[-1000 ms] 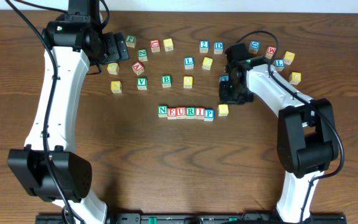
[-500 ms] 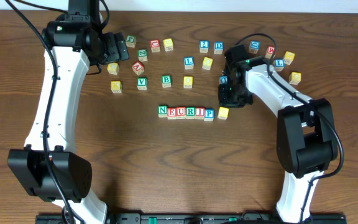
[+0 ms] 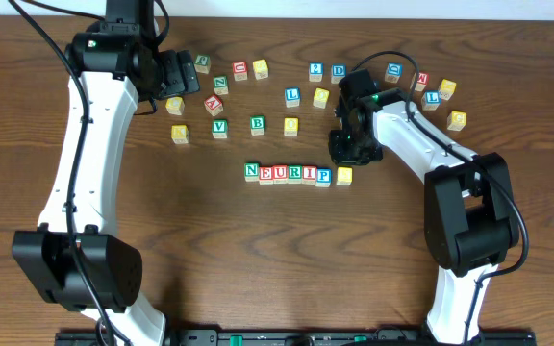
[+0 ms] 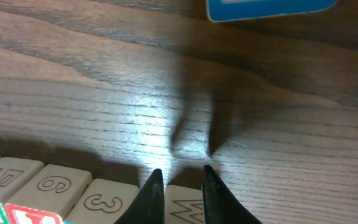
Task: Spell out NEURIPS
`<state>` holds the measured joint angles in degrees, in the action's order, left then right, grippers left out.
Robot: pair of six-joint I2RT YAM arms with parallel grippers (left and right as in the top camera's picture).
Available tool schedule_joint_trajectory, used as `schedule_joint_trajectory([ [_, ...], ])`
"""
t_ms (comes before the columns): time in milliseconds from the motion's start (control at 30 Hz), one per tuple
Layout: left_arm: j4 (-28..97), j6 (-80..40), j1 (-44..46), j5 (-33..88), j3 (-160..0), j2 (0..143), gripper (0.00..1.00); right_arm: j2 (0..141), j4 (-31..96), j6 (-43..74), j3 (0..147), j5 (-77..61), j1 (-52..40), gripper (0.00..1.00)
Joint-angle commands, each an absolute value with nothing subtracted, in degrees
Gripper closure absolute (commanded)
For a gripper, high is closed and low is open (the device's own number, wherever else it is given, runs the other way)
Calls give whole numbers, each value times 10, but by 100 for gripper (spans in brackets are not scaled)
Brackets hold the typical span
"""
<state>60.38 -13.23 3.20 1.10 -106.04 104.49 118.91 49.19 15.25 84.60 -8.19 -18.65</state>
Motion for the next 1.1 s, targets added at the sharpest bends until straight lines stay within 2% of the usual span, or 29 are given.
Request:
schedule_joint_trajectory([
  [0, 605, -125, 30, 4, -1067, 1048, 2, 1185, 493, 145, 856, -96, -179, 82],
  [267, 605, -125, 30, 4, -1067, 1048, 2, 1151, 547, 146, 858, -90, -138, 75],
  [533, 605, -125, 30, 4, -1067, 1048, 2, 1154, 597, 148, 845, -90, -125, 80],
  [1067, 606, -125, 30, 4, -1067, 1048, 2, 1154, 561, 160, 839, -91, -166, 81],
])
